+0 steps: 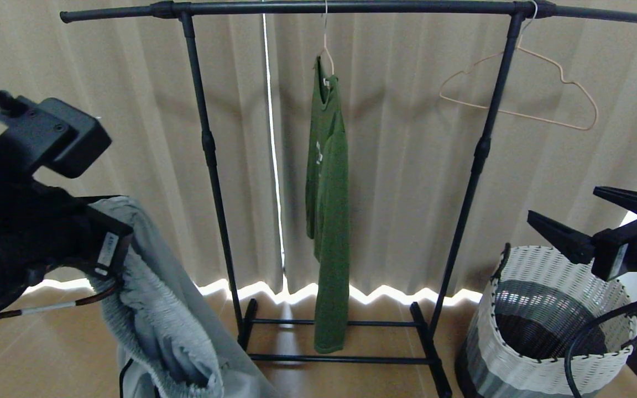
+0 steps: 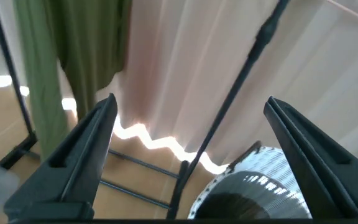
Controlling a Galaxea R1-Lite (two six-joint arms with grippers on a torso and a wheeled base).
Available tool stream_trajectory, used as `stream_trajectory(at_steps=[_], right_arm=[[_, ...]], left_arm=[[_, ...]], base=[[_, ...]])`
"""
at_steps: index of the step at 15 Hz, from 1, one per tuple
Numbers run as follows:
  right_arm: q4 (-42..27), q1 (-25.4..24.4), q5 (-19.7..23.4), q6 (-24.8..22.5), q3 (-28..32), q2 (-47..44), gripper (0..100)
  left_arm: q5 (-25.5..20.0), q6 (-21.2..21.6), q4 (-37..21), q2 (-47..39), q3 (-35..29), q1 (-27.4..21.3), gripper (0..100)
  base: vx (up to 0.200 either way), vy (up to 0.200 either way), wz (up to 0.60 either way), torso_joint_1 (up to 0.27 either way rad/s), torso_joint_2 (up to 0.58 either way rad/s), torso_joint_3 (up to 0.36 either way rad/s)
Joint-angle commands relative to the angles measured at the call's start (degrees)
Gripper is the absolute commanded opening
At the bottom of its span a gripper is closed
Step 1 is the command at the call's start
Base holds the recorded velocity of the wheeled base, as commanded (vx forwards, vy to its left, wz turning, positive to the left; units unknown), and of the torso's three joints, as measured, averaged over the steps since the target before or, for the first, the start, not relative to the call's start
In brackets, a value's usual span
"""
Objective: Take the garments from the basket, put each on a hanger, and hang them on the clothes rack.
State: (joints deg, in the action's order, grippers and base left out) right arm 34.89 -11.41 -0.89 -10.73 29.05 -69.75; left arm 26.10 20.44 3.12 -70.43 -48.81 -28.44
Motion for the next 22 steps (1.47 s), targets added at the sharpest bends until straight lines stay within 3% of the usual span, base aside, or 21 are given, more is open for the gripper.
stream_trajectory(at_steps=[1,3,5,11,22], right_arm=[[4.22,0.42,-0.08,-0.79,-4.18,1.38,100],[8.35,1.57,0.01,-5.0,-5.93,0.67,100],[8.7,3.68,0.27,-5.62,-6.55,0.23,100],[8.79,4.03,0.1,-5.71,-10.68,0.5,100],[8.79,4.55,0.19,-5.71,-10.59,0.76,100]], left_arm=[[-3.42,0.03,0.04,6.26,3.99,5.06,0],[-5.97,0.12,0.04,6.7,4.07,9.19,0],[-6.68,0.03,0.13,6.53,4.69,10.16,0],[-6.85,0.12,0.31,6.7,5.57,10.07,0],[-6.94,0.3,0.31,7.14,6.54,9.9,0]], base=[[0.0,0.0,0.0,0.0,0.0,0.0],[0.0,0.0,0.0,0.0,0.0,0.0],[0.0,0.0,0.0,0.0,0.0,0.0],[0.0,0.0,0.0,0.0,0.0,0.0],[0.0,0.0,0.0,0.0,0.0,0.0]])
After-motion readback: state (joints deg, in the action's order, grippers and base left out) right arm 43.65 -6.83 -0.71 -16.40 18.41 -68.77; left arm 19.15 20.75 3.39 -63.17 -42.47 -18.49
